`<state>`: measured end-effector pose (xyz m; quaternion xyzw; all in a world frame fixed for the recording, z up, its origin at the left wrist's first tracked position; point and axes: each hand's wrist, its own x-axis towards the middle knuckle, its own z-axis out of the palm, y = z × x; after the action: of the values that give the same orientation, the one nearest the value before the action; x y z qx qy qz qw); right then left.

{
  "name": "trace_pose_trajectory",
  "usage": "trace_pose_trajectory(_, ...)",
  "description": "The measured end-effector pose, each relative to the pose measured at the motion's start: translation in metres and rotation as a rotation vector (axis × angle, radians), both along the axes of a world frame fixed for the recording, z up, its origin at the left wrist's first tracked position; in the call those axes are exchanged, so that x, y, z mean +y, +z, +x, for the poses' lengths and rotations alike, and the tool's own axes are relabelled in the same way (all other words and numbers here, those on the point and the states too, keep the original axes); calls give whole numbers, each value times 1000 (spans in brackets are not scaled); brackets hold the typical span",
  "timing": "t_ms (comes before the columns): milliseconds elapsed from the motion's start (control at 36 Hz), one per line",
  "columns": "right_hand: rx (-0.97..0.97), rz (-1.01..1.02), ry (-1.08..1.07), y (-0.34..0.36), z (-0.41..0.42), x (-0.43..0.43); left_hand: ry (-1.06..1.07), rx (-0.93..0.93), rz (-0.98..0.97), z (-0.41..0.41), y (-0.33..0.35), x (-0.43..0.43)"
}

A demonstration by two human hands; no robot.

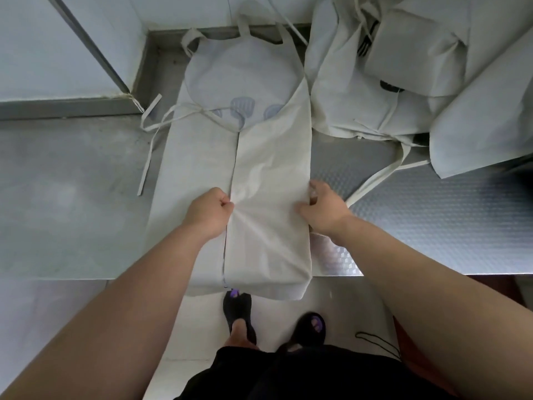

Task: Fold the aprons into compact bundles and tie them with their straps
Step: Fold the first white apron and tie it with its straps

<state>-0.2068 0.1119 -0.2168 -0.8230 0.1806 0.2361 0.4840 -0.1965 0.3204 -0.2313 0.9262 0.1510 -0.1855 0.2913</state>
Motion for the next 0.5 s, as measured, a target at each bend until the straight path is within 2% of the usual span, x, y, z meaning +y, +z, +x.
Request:
trace_pose_trajectory(83,61,48,-54,-3,-1,1,-80,-14,45,3,0,0)
trace_pose_trajectory(139,83,-29,-9,-5,1,1,-106,-82,81,2,-1,0)
trace_pose_trajectory(194,62,-144,41,-8,4,4,-136,-148,224,-2,-1,2)
trace_pose_trajectory(250,36,-271,68,-9,6,10,-162,-45,329,-6,-1,8)
trace_pose_trajectory(333,-4,-361,94,-8,13,22,-184,177,348,0,-7,22)
trace_pose_trajectory(500,-80,-354,29,-8,45,34,-156,191,287,44,-9,26)
